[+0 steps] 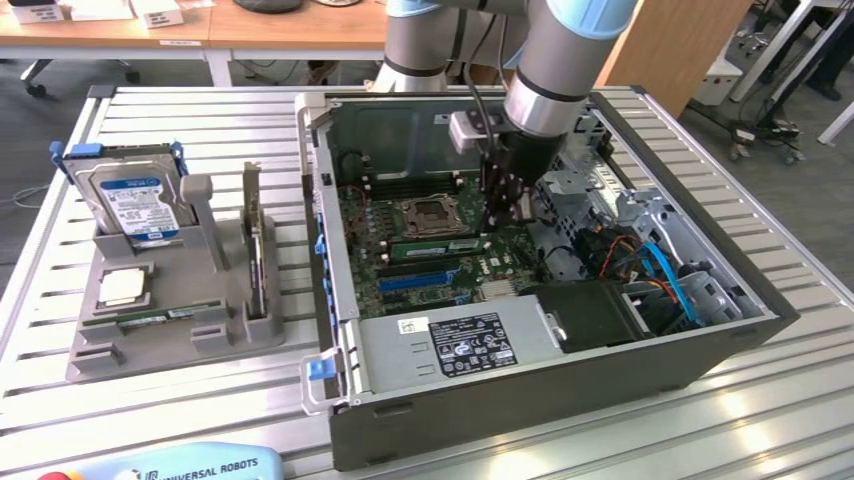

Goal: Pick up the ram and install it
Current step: 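Press down the ram until it locks into place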

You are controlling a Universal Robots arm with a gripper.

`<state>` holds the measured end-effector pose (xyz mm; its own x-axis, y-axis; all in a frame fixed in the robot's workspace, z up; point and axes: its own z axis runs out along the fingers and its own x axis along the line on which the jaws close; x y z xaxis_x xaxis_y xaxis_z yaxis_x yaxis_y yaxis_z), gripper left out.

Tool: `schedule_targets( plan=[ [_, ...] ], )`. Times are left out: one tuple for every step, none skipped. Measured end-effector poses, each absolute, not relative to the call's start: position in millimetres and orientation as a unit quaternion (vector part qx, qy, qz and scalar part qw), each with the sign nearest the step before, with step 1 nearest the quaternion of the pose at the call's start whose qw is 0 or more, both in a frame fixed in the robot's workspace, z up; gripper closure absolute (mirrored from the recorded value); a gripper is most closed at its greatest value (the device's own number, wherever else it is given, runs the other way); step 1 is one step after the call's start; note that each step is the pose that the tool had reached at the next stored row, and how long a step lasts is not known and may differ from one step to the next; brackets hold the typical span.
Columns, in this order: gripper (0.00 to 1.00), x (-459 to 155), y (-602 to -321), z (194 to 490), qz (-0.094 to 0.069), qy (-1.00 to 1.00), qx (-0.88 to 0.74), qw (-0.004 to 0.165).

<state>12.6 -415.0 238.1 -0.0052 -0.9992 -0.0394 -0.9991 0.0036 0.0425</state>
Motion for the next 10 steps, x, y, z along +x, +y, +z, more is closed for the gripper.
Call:
schedule_targets(
  plan=[
    [0.90, 12.6, -414.9, 238.3, -0.029, -0.708, 0.705, 0.001],
    [0.90, 12.6, -414.9, 238.3, -0.029, -0.708, 0.705, 0.001],
    [0.90, 12.6, -414.9, 238.3, -0.029, -0.708, 0.705, 0.001],
    [0.90, 12.6, -414.9, 238.3, -0.029, -0.708, 0.705, 0.001],
    [0.90, 12.6, -414.9, 238.4, -0.029, -0.708, 0.705, 0.001],
    [0.90, 12.5, -414.9, 238.4, -0.029, -0.708, 0.705, 0.001],
    [0.90, 12.5, -414.9, 238.4, -0.029, -0.708, 0.705, 0.001],
    [0.90, 12.5, -414.9, 238.4, -0.029, -0.708, 0.705, 0.001],
    [0.90, 12.5, -414.9, 238.4, -0.029, -0.708, 0.705, 0.001],
    [0.90, 12.1, -414.9, 238.4, -0.029, -0.708, 0.705, 0.001]
  ],
)
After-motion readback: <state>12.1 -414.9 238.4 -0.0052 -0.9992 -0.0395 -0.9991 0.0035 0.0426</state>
